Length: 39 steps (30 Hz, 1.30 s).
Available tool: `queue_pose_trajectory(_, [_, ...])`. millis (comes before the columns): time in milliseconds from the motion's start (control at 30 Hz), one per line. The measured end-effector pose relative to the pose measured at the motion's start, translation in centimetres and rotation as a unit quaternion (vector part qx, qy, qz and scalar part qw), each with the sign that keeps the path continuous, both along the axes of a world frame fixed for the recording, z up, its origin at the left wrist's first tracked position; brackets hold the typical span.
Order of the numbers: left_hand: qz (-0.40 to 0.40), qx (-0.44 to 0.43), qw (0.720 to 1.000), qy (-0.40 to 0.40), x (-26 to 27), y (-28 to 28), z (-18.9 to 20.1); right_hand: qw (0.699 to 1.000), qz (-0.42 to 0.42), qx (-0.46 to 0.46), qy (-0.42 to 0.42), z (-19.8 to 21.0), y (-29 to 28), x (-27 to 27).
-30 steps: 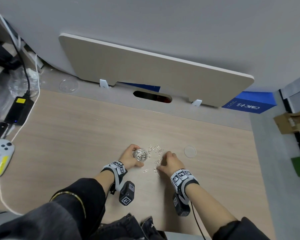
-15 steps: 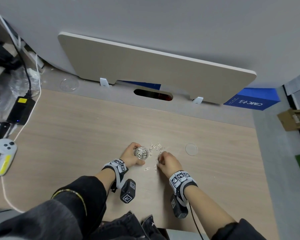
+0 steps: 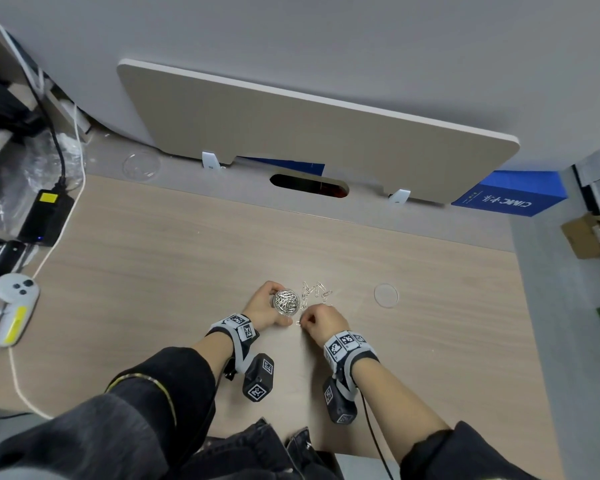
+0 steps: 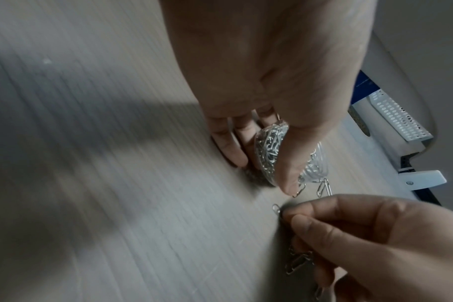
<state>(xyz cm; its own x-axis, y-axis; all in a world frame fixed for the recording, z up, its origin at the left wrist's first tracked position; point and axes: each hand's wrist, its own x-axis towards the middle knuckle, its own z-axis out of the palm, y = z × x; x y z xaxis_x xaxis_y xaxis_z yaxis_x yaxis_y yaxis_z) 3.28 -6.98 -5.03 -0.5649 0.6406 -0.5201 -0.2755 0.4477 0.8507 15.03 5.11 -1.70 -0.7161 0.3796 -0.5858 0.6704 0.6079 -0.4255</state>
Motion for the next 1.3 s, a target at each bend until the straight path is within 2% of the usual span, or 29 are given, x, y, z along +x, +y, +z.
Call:
queue_pose_trajectory(67, [0.0,0.001,1.0,0.0,0.0,0.0,0.2,0.999,-0.032,0.01,0.004,0.3,0.9,0.0])
queue_pose_trajectory(167, [0.004,0.003,1.0,-0.003,0.1,0.0,0.3,0.997,-0.068,-0.028,0.024,1.2,2.0,0.4])
queue_pose_trajectory(300, [0.003,-0.004,1.0,-0.004,0.1,-0.1,0.1,0.991,-0.031,-0.116,-0.056,1.7,1.8,1.4])
queue_pose_trajectory(367, [0.001,-0.005,1.0,-0.004,0.0,0.0,0.1,0.989,-0.006,-0.122,-0.079,1.5,1.6,1.6])
queue_pose_trajectory(433, [0.001,-0.004,1.0,-0.006,0.0,0.0,0.0,0.992,-0.001,-0.108,-0.068,1.0,1.5,1.4])
queue_pose_trajectory(533, [0.003,-0.001,1.0,-0.004,0.1,-0.1,0.0,0.995,-0.041,-0.089,-0.015,0.7,1.6,0.6])
queue_pose_trajectory(667, [0.006,0.0,1.0,0.001,0.1,0.0,0.2,0.986,-0.136,-0.088,0.038,0.5,2.5,0.3])
queue_pose_trajectory(767, [0.006,0.006,1.0,-0.007,0.1,0.0,0.2,0.979,-0.181,-0.088,0.04,0.9,3.6,1.1])
queue_pose_trajectory(933, [0.003,-0.003,1.0,-0.007,0.0,-0.1,0.1,0.989,-0.078,-0.099,-0.084,1.5,3.4,2.7])
queue_pose_trajectory(1000, [0.004,-0.007,1.0,-0.005,0.1,-0.1,0.1,0.987,-0.042,-0.111,-0.105,1.2,2.7,2.5])
queue_pose_trajectory(1167, [0.005,-0.005,1.0,-0.004,0.1,0.0,0.4,0.99,-0.03,-0.121,-0.058,0.5,1.1,0.3])
queue_pose_trajectory(1300, [0.003,-0.003,1.0,-0.002,0.1,-0.1,0.5,0.987,-0.093,-0.127,-0.011,-0.2,1.0,-0.8])
